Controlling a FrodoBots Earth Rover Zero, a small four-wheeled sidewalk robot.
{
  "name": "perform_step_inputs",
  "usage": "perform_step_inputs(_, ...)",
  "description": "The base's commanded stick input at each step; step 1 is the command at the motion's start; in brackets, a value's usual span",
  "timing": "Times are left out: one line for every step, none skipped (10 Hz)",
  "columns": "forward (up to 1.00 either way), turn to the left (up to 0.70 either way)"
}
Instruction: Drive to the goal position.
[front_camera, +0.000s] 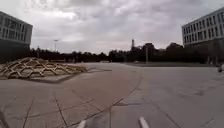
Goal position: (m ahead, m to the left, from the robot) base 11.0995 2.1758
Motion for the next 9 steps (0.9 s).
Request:
perform_step_inputs(0.70,0.00)
perform_step_inputs(0.70,0.00)
perform_step_inputs(0.70,0.00)
perform_step_inputs(0.70,0.00)
perform_step_inputs(0.70,0.00)
perform_step_inputs(0.70,0.00)
perform_step_inputs(0.70,0.00)
perform_step_inputs(0.70,0.00)
perform_step_inputs(0.70,0.00)
